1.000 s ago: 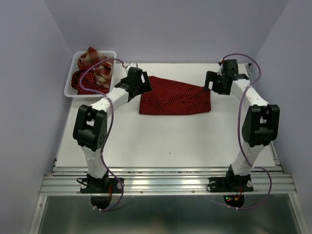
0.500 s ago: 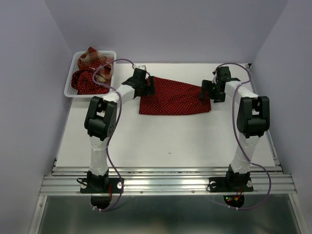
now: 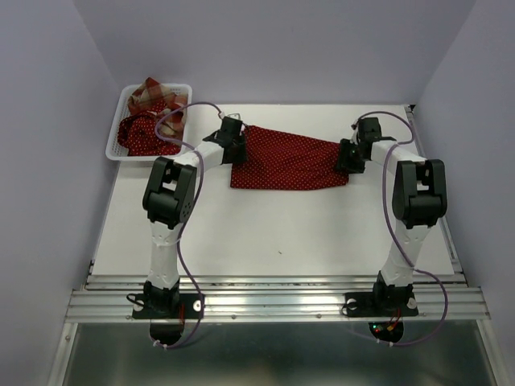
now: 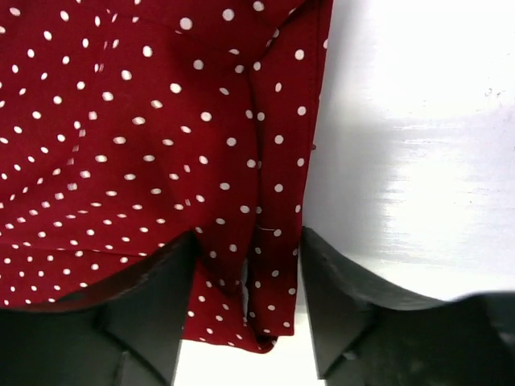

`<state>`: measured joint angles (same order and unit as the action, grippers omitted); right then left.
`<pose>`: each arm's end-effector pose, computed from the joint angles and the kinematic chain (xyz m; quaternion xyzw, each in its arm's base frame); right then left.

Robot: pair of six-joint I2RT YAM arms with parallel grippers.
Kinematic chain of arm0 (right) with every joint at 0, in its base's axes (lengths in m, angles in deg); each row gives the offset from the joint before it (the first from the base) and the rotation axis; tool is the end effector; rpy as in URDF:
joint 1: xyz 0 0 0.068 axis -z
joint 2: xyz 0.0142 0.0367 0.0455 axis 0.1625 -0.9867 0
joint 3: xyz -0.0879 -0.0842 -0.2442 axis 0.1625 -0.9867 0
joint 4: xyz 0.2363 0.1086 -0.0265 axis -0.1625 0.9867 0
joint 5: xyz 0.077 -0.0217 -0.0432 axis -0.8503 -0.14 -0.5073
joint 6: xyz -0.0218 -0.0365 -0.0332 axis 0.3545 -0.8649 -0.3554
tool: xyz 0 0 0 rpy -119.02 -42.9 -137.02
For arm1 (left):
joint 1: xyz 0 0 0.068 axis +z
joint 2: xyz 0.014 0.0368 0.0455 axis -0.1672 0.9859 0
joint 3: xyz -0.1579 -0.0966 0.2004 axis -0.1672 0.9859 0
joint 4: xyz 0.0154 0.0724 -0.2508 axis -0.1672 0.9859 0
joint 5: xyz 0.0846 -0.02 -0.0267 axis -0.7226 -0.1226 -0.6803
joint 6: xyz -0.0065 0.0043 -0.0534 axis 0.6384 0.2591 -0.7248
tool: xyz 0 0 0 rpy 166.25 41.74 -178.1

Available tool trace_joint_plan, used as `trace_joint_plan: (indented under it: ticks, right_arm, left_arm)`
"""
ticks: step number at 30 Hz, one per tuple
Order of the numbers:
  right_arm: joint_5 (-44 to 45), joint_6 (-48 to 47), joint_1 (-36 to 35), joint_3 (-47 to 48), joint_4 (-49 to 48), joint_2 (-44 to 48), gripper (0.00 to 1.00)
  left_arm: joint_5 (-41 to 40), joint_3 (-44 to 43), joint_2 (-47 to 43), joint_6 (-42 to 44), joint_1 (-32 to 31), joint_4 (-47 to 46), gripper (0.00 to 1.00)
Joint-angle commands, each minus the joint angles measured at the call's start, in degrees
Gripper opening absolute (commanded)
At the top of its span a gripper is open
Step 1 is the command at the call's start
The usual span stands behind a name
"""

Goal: Fold and stack the skirts
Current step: Fold the skirt

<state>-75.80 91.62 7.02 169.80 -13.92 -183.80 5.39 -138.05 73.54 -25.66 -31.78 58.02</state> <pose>0.4279 0.0236 0.1701 0.0580 0.9597 0.1173 0.2485 0.4498 -0.1809 0.1804 0.0069 0.9084 -0.1262 0.3986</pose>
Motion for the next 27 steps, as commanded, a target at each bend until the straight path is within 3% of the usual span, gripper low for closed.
trace_joint_plan:
  ticks: [1,6,10,16,21,24,27]
  right_arm:
    - [-4.3,1.2,0.1,-3.5,-0.1,-0.6,0.48]
    - [-4.2,0.8,0.1,-5.3,-1.7,1.6,0.2]
    - [-2.9,0.2,0.1,-6.5,-1.5,4.5,0.03]
    - [-1.3,-1.4,0.1,-13.3,-0.9,12.7,0.01]
    - [0.8,-3.2,0.1,-17.6,0.8,17.8,0.01]
    - [2.6,-4.0,0.1,-17.9,2.0,20.1,0.01]
    - [2.9,-4.5,0.1,-18.1,2.8,21.7,0.01]
  left_arm:
    - [-0.1,0.0,-0.2,-0.2,0.3,-0.3,0.42]
    - [0.3,4.1,-2.8,-1.3,0.3,-1.1,0.15]
    - [1.3,11.1,-7.2,-3.0,0.3,-3.1,0.07]
    - [4.4,26.0,-16.8,-6.8,-1.9,-9.1,0.06]
    - [3.9,33.1,-22.7,-9.9,-5.5,-11.0,0.06]
    - [3.8,33.2,-23.5,-10.4,-6.5,-10.4,0.14]
    - [1.7,31.2,-24.8,-10.3,-6.6,-8.7,0.31]
